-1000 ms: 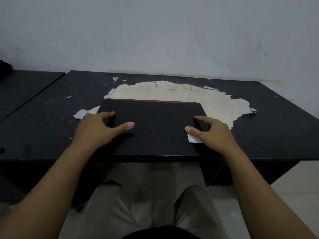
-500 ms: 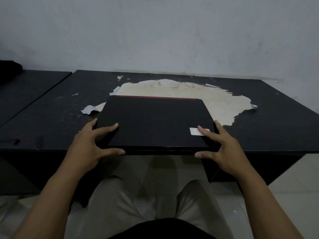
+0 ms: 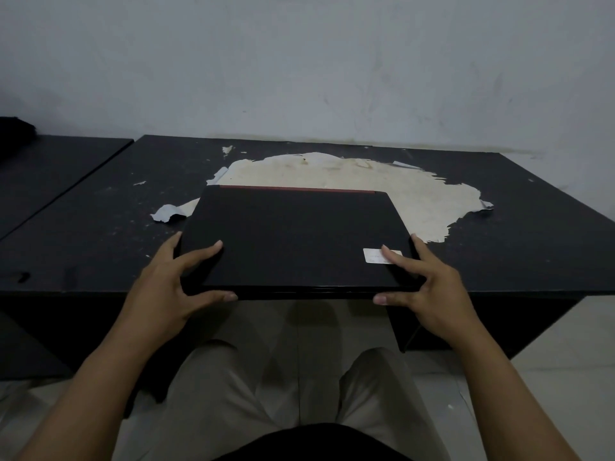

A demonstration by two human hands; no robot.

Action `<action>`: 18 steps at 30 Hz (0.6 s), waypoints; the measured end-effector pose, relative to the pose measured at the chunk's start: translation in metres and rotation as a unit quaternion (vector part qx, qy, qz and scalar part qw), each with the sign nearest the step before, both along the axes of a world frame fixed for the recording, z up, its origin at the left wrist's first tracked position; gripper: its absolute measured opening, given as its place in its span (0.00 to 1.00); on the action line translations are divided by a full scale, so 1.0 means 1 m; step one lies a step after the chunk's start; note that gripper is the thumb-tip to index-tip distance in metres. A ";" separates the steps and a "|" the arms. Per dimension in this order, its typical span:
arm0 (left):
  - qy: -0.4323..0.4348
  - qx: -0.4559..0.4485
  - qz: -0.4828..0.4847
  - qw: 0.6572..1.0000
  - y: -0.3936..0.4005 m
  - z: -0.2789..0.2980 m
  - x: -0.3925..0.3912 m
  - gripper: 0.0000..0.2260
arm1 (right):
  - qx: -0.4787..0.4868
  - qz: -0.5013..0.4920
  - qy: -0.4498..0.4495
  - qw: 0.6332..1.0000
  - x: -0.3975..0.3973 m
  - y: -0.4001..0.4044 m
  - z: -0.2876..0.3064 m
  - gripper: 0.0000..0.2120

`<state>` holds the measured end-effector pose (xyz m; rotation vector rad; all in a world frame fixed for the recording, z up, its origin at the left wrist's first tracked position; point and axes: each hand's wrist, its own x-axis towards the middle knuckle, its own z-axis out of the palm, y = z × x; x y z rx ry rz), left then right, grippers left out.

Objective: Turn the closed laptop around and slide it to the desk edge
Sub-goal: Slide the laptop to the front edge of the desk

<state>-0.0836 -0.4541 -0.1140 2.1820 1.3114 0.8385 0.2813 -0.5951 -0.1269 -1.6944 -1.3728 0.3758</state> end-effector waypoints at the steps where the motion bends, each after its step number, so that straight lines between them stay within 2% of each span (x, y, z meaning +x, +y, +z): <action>1: 0.001 -0.001 0.000 1.000 0.000 0.000 0.000 0.38 | -0.001 -0.005 -0.005 1.000 0.000 0.000 0.001 0.41; 18: 0.022 -0.009 0.009 1.000 -0.005 0.003 0.002 0.37 | -0.052 -0.051 0.014 0.997 -0.004 0.000 0.015 0.41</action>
